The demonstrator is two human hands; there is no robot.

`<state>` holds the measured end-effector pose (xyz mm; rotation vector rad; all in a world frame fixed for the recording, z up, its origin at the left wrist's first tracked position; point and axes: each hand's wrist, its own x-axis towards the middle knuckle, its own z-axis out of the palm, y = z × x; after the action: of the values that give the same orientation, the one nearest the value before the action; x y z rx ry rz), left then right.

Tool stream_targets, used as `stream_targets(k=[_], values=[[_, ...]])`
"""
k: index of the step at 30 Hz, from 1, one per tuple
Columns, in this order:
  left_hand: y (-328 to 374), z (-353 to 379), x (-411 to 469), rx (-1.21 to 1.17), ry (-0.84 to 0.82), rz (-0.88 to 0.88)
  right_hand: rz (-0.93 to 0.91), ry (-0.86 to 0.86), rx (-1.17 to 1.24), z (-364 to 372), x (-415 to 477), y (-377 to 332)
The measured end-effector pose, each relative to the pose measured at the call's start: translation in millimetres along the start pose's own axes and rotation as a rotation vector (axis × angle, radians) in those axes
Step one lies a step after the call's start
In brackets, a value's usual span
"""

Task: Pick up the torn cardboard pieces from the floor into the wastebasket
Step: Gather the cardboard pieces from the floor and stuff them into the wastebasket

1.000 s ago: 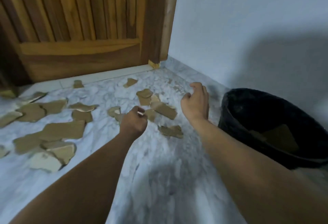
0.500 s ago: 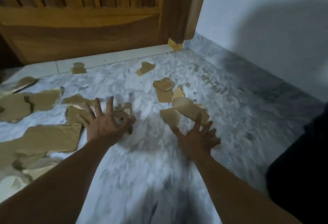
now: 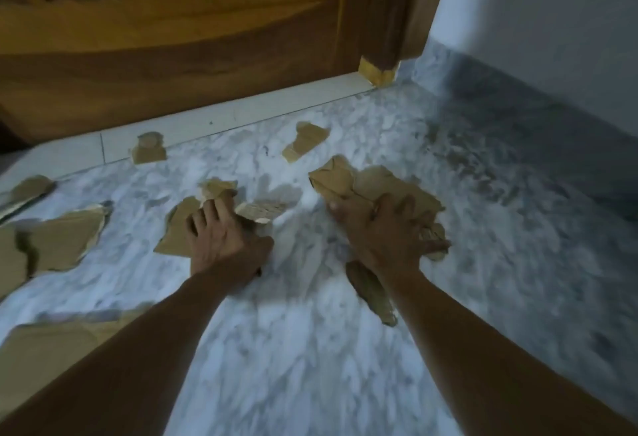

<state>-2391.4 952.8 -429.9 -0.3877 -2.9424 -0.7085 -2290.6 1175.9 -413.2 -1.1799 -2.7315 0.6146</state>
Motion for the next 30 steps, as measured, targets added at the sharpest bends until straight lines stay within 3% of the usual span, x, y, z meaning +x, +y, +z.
stream_targets(k=[4,9,13,16,20,24,30], values=[[21.6,18.4,44.7,-0.048,-0.003,0.031,0.046,0.064,0.086,1.5,27.9,-19.7],[52.8,44.8,103.5,-0.028,0.058,-0.015,0.030,-0.126,-0.037,17.6,60.1,-27.1],[54.8,60.7,141.5,0.267,-0.175,0.197,0.013,-0.113,-0.052,26.2,65.4,-22.5],[52.7,63.7,153.0,0.296,-0.325,0.290,-0.004,-0.143,-0.062,22.8,67.5,-23.5],[47.9,50.2,112.5,0.246,-0.230,0.319,-0.100,-0.227,-0.094,7.3,56.7,-14.4],[42.8,27.5,45.3,0.257,-0.260,0.280,-0.187,-0.414,-0.179,-19.1,28.6,2.5],[38.5,2.5,-61.2,0.182,-0.234,0.217,-0.184,-0.525,-0.193,-46.2,-44.8,27.5]])
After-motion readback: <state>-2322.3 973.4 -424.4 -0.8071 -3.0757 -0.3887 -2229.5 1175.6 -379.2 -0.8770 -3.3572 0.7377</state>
